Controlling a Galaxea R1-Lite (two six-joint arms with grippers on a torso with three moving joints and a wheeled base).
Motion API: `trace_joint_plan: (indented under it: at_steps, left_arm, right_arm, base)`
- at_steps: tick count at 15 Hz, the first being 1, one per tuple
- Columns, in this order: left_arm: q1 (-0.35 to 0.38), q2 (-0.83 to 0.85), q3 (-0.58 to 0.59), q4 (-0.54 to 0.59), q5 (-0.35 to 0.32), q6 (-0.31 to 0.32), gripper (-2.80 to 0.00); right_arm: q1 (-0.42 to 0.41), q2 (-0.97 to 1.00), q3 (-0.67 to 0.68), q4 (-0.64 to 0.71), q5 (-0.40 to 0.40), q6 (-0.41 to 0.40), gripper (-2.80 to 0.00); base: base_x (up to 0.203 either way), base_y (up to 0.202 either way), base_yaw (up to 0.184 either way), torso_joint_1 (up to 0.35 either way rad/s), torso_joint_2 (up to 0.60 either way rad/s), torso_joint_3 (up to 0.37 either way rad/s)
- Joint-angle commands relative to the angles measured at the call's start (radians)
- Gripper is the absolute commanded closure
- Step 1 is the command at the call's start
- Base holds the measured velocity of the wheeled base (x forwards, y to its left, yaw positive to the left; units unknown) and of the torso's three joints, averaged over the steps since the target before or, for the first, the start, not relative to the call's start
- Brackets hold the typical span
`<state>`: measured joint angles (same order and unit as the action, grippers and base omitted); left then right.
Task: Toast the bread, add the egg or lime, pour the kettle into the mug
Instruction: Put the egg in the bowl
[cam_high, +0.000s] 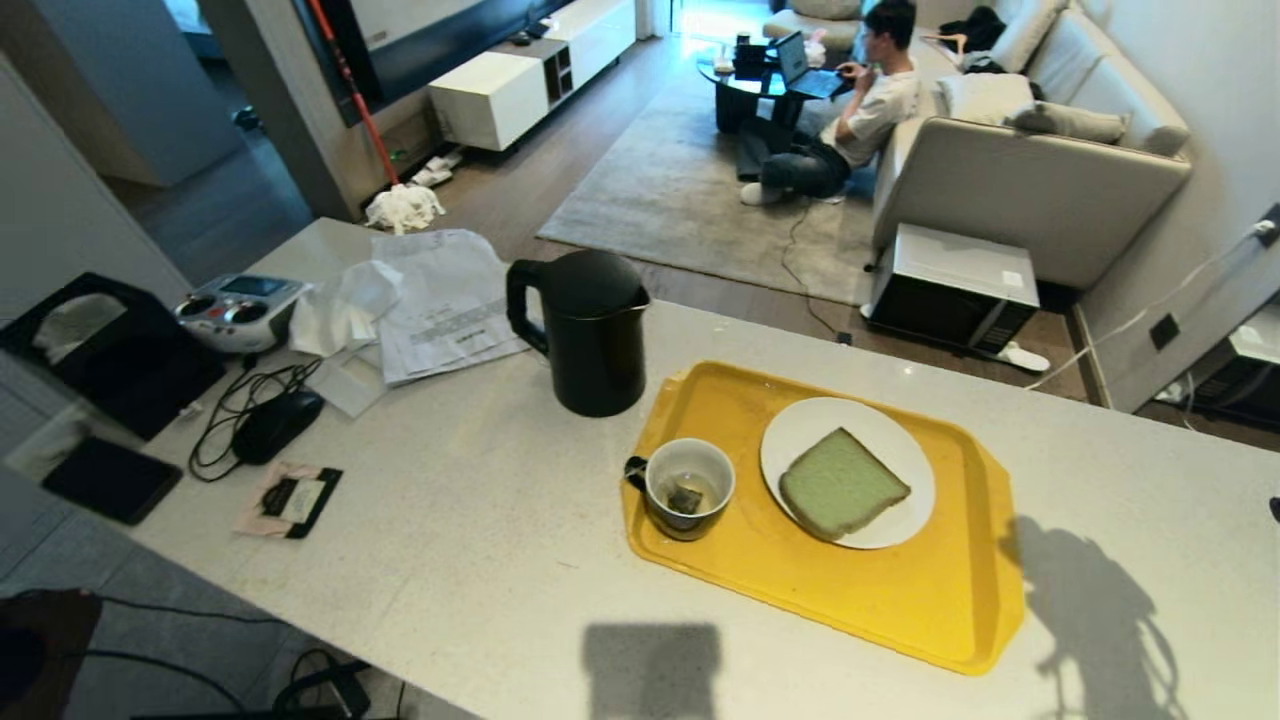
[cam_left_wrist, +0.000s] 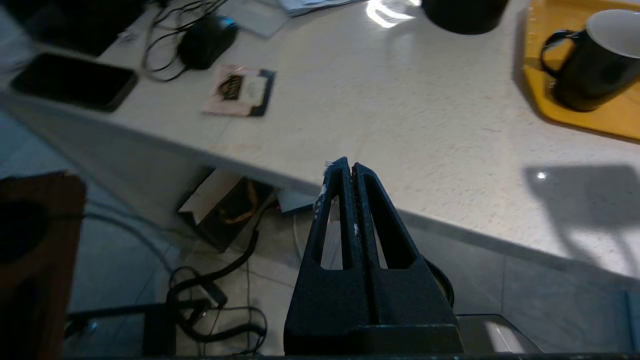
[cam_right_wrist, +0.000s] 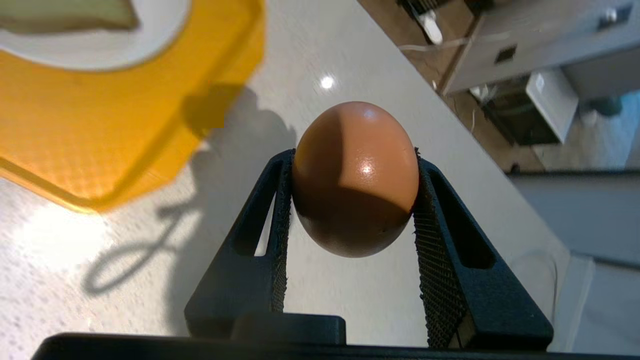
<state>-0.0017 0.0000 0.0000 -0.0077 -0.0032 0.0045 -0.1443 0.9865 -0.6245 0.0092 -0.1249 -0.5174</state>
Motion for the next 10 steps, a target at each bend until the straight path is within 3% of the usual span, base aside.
trace_joint_plan:
  at_steps: [1, 4, 7, 10]
  left_arm:
    - [0.0, 0.0, 0.0, 0.0, 0.0, 0.0, 0.0]
    - [0.0, 0.0, 0.0, 0.0, 0.0, 0.0, 0.0]
    - [0.0, 0.0, 0.0, 0.0, 0.0, 0.0, 0.0]
    - [0.0, 0.0, 0.0, 0.0, 0.0, 0.0, 0.0]
  right_arm:
    - [0.011, 0.009, -0.001, 0.0, -0.001, -0.002, 0.0]
    - [0.022, 0.013, -0.001, -0.002, -0.001, -0.003, 0.0]
    - [0.029, 0.021, -0.017, 0.008, -0.001, 0.004, 0.0]
    - [0.061, 0.042, -0.101, 0.15, 0.006, 0.007, 0.0]
  base:
    - [-0.003, -0.006, 0.169, 0.005, 0.0, 0.002]
    - [-0.003, -0.004, 0.096, 0.001, 0.0, 0.004]
    - [0.0, 0.0, 0.0, 0.0, 0.0, 0.0]
    - [0.0, 0.0, 0.0, 0.0, 0.0, 0.0]
